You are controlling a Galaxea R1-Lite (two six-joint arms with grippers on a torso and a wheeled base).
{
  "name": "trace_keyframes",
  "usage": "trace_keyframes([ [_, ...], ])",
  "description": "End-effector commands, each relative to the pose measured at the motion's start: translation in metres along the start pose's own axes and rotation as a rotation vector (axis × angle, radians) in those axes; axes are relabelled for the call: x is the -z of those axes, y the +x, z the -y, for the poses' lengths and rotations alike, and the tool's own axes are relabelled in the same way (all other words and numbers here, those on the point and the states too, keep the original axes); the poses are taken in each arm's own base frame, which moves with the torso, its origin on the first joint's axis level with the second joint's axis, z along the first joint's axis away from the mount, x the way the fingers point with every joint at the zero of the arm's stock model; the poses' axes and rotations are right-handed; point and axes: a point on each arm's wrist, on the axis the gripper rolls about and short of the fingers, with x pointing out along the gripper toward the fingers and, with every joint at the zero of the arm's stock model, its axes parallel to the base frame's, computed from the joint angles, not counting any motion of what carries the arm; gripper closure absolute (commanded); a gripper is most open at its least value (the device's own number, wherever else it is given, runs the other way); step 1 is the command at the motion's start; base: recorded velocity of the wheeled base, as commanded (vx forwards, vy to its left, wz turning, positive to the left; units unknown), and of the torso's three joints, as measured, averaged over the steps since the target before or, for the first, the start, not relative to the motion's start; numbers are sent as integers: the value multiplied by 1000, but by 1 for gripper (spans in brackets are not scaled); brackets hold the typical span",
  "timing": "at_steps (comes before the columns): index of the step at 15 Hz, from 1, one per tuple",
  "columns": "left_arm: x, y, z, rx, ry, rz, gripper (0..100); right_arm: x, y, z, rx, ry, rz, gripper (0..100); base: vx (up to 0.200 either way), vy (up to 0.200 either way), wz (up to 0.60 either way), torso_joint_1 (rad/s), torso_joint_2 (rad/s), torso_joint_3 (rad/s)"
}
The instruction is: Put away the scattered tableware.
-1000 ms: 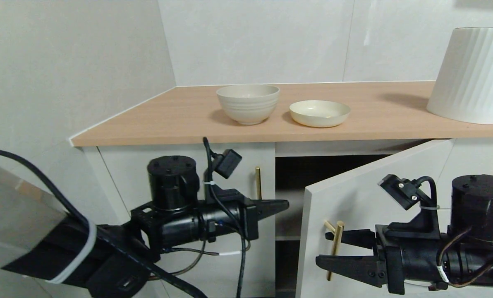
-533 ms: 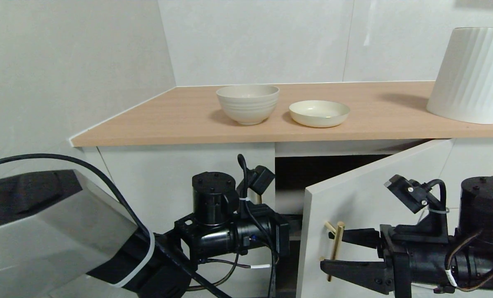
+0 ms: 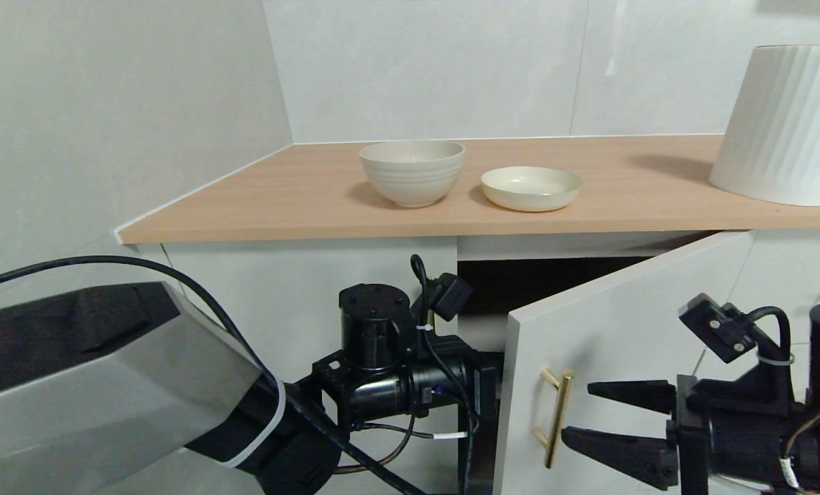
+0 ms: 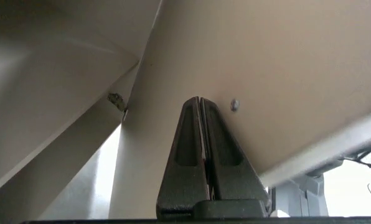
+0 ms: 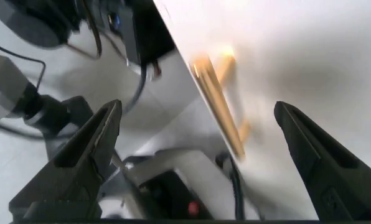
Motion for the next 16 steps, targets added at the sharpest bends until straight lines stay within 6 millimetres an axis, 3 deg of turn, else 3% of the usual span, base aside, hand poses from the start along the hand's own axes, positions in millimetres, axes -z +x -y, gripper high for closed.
trace_keyframes([
  [1,-5,2,2,-3,-4,13,100,-13,-40,-17,25,-7,41,0,0,0,0,0,0,0],
  [8,-4,5,20,22,-37,13,100,-1,-47,-18,26,16,-3,0,0,0,0,0,0,0],
  [14,0,3,20,16,-43,2,100,0,-49,-20,22,11,2,0,-200,0,0,-1,3,1],
  [16,-3,11,17,21,-38,11,100,0,-51,-21,19,7,8,0,0,0,0,0,0,0],
])
